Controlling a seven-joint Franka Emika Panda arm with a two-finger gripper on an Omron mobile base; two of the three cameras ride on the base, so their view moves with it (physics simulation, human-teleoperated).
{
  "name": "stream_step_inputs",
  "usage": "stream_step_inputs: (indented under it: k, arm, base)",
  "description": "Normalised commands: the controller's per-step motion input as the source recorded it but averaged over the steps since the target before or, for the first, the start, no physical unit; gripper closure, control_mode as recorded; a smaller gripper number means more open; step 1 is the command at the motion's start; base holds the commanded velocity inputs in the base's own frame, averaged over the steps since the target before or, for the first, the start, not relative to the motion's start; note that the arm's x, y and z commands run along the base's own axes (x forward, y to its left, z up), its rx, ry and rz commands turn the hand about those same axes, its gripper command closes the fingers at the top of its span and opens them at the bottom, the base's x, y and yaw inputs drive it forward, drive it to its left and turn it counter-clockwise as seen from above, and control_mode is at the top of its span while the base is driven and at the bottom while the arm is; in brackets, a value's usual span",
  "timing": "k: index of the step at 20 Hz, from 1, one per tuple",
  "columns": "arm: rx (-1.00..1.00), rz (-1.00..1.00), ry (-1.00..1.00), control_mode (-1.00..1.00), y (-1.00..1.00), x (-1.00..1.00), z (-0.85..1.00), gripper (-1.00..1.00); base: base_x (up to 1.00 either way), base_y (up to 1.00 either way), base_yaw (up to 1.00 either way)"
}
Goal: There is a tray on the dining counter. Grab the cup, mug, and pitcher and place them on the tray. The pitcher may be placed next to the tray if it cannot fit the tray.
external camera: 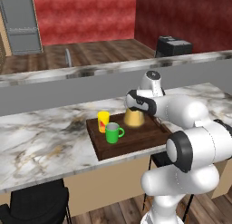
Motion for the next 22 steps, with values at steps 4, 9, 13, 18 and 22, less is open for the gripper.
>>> stream_step_inputs:
  k: [4, 9, 13, 18, 22]
  arm:
    - [0.0, 0.0, 0.0, -1.0, 0.0, 0.0, 0.0, 1.0]
    - [0.0, 0.0, 0.0, -1.0, 0.0, 0.0, 0.0, 1.0]
    - [0.0, 0.0, 0.0, -1.0, 0.0, 0.0, 0.0, 1.0]
    - [0.0, 0.0, 0.0, -1.0, 0.0, 0.0, 0.0, -1.0]
    - [0.0, 0.0, 0.0, -1.0, 0.0, 0.0, 0.0, -1.0]
  base:
    - [0.0, 0.0, 0.0]
    - [0.0, 0.0, 0.0]
    - [0.0, 0.0, 0.0]
    - [0.0, 0.0, 0.0]
    - [0.0, 0.0, 0.0]
